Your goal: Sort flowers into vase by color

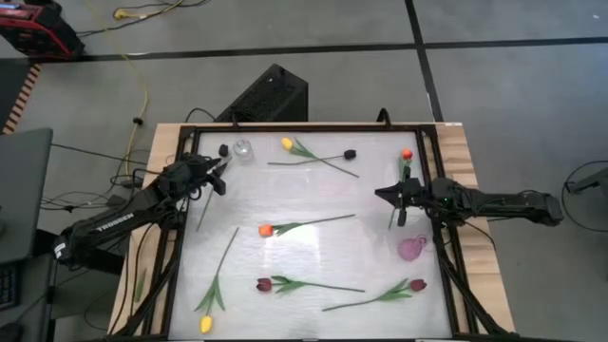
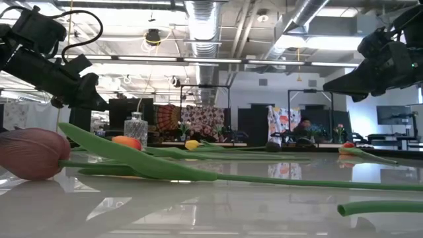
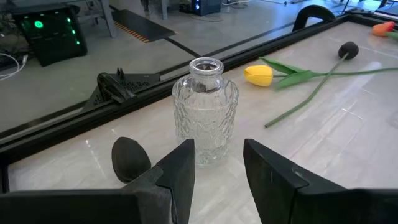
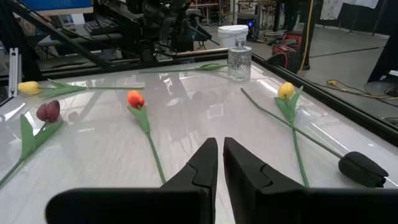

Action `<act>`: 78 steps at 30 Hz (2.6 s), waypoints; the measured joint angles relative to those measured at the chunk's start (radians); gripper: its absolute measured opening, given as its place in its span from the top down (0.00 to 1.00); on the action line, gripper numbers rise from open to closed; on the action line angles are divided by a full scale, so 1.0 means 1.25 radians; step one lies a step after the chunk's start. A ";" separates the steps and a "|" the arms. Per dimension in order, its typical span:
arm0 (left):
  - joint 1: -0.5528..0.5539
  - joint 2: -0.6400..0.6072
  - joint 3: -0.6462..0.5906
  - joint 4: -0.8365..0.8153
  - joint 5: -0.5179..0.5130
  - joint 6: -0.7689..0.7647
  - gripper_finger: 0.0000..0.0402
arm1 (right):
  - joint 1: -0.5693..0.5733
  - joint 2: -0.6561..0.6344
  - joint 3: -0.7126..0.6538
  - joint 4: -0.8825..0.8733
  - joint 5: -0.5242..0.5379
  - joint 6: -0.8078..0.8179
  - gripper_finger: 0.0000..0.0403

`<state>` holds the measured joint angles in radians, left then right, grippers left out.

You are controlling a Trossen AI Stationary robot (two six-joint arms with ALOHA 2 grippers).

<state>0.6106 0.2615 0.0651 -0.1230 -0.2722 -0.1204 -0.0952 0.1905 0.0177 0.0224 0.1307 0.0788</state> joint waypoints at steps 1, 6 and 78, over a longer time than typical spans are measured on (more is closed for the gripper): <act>0.000 0.000 0.000 0.000 0.000 0.000 0.69 | 0.000 0.000 0.000 0.000 0.000 0.000 0.86; 0.000 0.000 0.000 0.000 0.000 0.000 0.69 | 0.000 0.000 0.000 0.000 0.000 0.000 0.86; -0.299 0.783 0.541 0.098 0.072 0.154 0.69 | -0.011 0.810 0.493 0.109 0.022 -0.070 0.74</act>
<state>0.2367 1.2406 0.7415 -0.0009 -0.1821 0.0723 -0.1085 1.2030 0.6346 0.1582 0.1581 -0.0085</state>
